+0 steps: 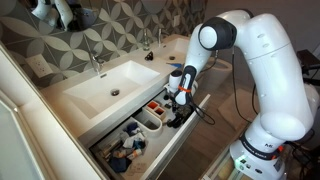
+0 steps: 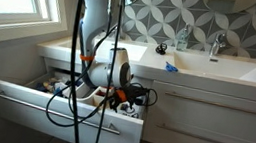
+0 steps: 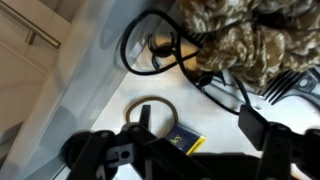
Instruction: Pick up the black hair band on the right side of the open drawer and put it in the first white and orange container in the open drawer from the front of the drawer
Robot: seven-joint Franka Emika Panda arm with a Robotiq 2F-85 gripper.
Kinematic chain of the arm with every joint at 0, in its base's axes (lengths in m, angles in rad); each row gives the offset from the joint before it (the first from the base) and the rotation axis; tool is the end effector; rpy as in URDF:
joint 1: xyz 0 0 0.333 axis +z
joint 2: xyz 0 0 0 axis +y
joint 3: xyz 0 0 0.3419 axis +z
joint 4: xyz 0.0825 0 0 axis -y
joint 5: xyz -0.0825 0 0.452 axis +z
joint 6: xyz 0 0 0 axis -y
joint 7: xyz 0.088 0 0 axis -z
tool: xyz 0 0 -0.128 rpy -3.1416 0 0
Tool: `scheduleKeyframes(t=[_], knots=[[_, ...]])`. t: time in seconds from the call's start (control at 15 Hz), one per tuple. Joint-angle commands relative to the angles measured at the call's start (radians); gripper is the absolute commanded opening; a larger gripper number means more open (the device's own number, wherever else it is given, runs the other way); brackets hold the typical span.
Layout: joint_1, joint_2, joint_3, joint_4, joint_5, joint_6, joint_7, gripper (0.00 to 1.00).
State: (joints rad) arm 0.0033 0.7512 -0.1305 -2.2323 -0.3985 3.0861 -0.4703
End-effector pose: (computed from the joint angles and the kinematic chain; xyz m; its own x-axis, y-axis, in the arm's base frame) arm 0.5398 -0.0505 -0.0252 0.7118 0.7023 -0.0126 0.6952 -0.7018 0.1555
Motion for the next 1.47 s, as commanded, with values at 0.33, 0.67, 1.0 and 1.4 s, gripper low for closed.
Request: scheduleKeyframes(t=[0.33, 0.67, 1.0, 1.4], knots=[[-0.025, 0.075, 0.002, 0.064, -0.010, 0.072, 0.023, 0.66], [-0.071, 0.079, 0.035, 0.077, -0.010, 0.045, 0.008, 0.48], [-0.108, 0.078, 0.073, 0.080, -0.012, 0.026, -0.006, 0.08], [-0.121, 0.073, 0.082, 0.085, -0.013, 0.002, -0.011, 0.01]])
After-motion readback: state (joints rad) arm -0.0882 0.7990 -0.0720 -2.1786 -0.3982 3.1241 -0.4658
